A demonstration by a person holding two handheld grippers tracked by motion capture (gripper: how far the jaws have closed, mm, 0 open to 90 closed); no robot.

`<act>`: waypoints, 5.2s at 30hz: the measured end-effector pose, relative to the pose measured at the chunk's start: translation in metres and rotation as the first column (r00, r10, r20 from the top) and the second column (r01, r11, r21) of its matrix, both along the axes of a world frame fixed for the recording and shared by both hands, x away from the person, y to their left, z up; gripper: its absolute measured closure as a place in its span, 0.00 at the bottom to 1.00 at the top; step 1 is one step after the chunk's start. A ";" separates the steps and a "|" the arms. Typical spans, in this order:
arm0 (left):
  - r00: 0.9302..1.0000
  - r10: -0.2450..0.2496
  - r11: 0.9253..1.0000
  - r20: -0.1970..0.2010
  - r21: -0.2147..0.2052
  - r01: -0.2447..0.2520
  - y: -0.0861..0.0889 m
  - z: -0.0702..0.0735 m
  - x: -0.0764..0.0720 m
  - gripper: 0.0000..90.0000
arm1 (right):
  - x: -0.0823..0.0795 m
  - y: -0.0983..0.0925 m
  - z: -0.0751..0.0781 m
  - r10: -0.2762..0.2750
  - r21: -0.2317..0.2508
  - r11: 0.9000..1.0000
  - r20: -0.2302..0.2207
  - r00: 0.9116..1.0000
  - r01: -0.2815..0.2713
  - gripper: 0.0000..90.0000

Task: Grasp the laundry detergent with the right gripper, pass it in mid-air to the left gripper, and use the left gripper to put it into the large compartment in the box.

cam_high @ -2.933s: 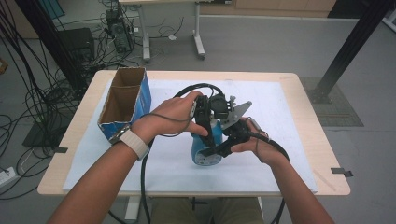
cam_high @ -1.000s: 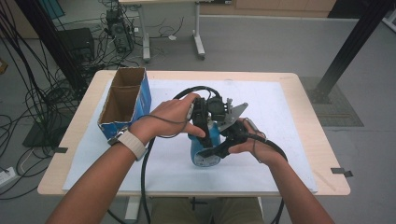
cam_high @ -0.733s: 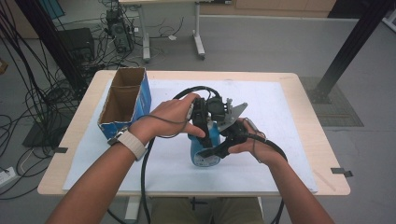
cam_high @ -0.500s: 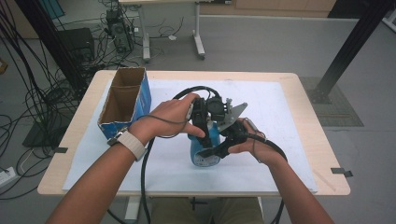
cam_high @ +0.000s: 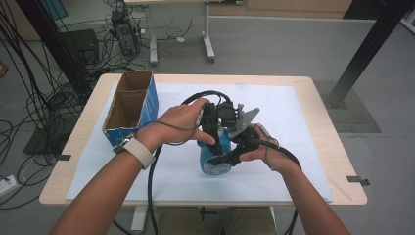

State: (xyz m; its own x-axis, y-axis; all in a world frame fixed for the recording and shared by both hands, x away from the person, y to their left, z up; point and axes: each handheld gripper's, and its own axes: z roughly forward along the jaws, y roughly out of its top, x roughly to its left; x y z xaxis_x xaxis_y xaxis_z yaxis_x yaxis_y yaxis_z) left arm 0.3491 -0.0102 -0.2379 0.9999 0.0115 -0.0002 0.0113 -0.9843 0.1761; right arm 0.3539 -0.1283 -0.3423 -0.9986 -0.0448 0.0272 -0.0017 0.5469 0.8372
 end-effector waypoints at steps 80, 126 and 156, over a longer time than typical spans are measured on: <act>1.000 0.026 1.000 0.005 0.004 -0.026 0.005 0.005 0.001 0.42 | 0.001 -0.008 0.008 -0.029 0.014 0.999 0.010 1.000 0.029 0.26; 0.827 0.549 0.834 0.118 -0.013 -0.552 0.037 0.084 0.035 0.42 | 0.044 -0.135 0.050 -0.376 -0.363 0.849 0.093 0.922 0.383 0.14; 0.533 0.835 0.545 0.137 -0.077 -0.835 0.084 0.147 0.062 0.42 | 0.057 -0.134 0.053 -0.349 -0.409 0.838 0.105 0.931 0.360 0.14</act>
